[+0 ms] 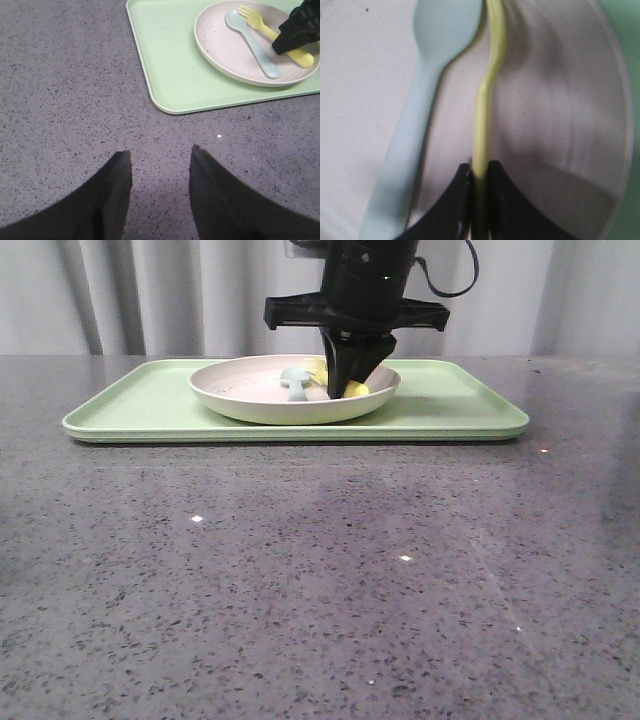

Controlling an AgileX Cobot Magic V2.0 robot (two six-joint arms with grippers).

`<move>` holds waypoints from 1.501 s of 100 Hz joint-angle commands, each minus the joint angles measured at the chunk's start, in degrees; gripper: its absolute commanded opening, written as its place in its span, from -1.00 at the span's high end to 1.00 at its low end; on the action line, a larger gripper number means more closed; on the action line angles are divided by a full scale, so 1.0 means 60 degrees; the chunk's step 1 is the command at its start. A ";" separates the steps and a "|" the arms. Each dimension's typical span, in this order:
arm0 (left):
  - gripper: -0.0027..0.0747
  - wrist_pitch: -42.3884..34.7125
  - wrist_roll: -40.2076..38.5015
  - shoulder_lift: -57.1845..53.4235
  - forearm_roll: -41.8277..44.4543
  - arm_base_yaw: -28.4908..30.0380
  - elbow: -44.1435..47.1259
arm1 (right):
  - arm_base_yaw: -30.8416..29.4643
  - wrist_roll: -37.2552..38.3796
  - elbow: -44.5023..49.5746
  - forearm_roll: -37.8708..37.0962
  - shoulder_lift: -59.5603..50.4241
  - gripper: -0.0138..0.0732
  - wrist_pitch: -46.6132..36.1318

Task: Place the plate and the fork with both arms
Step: 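Close the right gripper on the yellow fork and lift it, then carry the fork with the right gripper beside the plate on the tray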

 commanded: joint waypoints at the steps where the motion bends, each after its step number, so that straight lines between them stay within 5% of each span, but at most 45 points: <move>1: 0.20 -0.0579 -0.0063 -0.0032 -0.0053 -0.0055 -0.0231 | -0.0058 -0.0018 -0.0695 -0.0097 -0.0625 0.60 0.0030; 72: 0.20 -0.0579 -0.0063 -0.0032 -0.0053 -0.0055 -0.0231 | -0.1046 0.0549 -0.2204 -0.1215 -0.1151 0.60 0.2117; 99: 0.20 -0.0579 -0.0063 -0.0032 -0.0053 -0.0055 -0.0231 | -0.1843 0.0549 -0.1340 -0.0978 -0.1682 0.60 0.2117; 150: 0.20 -0.0579 -0.0063 -0.0032 -0.0053 -0.0055 -0.0231 | -0.1819 0.0568 -0.0602 -0.0049 -0.1063 0.60 0.2117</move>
